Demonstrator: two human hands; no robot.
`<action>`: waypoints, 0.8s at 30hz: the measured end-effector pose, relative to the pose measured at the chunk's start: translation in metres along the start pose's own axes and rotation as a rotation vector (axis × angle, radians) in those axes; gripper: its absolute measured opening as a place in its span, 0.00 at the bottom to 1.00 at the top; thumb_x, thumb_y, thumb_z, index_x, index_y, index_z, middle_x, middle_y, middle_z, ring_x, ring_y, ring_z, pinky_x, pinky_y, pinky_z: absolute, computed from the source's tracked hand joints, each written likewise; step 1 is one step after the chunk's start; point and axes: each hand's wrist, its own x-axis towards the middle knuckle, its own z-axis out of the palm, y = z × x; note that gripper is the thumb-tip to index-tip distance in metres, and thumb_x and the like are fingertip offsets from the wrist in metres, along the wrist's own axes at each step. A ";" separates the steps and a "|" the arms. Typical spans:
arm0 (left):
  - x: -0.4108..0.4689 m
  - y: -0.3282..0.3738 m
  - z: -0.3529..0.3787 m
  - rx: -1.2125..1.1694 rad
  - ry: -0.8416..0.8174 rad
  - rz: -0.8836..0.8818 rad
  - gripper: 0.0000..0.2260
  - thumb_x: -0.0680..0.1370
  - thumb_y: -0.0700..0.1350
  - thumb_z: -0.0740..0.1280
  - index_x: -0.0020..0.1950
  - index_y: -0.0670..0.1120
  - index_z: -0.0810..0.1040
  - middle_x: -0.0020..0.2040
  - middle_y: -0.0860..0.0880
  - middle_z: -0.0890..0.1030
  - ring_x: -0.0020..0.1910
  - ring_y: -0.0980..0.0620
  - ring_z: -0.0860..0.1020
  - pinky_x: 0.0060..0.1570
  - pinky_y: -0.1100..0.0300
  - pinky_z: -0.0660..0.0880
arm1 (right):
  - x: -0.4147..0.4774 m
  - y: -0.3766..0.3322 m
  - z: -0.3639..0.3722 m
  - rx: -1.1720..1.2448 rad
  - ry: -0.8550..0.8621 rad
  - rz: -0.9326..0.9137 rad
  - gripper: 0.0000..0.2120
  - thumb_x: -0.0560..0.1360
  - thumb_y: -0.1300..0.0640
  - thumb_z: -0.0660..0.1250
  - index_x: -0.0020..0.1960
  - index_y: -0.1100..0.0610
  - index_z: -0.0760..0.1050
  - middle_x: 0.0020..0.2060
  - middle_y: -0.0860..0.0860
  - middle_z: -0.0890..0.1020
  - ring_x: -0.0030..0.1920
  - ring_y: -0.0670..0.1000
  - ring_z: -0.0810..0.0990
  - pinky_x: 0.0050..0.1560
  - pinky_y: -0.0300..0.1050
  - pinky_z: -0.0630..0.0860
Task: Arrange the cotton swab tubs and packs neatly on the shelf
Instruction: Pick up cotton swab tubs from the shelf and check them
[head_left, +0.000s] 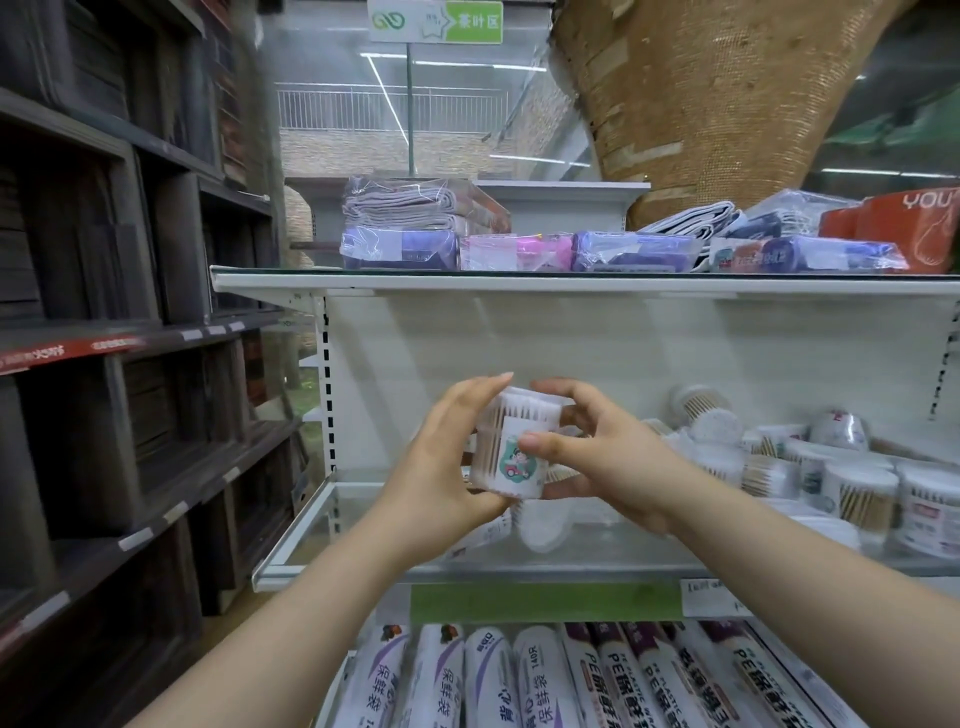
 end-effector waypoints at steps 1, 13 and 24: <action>0.000 -0.001 0.000 -0.066 -0.028 -0.036 0.41 0.66 0.41 0.76 0.68 0.69 0.59 0.66 0.65 0.63 0.63 0.60 0.71 0.54 0.65 0.76 | 0.000 0.000 0.000 -0.034 0.027 -0.004 0.27 0.69 0.59 0.74 0.64 0.50 0.69 0.57 0.54 0.76 0.50 0.53 0.84 0.46 0.57 0.82; 0.002 0.001 -0.005 -0.337 0.034 -0.338 0.37 0.70 0.42 0.75 0.71 0.61 0.60 0.53 0.60 0.73 0.46 0.60 0.80 0.34 0.71 0.76 | 0.012 -0.004 0.015 -0.064 0.112 -0.022 0.21 0.72 0.55 0.72 0.63 0.51 0.71 0.51 0.50 0.78 0.49 0.51 0.83 0.41 0.55 0.83; -0.015 -0.039 -0.041 -0.329 0.031 -0.452 0.32 0.69 0.40 0.76 0.63 0.62 0.65 0.60 0.53 0.76 0.45 0.57 0.83 0.37 0.70 0.77 | 0.040 0.008 0.037 0.212 -0.130 0.112 0.12 0.79 0.62 0.61 0.60 0.53 0.76 0.56 0.55 0.80 0.52 0.58 0.83 0.48 0.54 0.82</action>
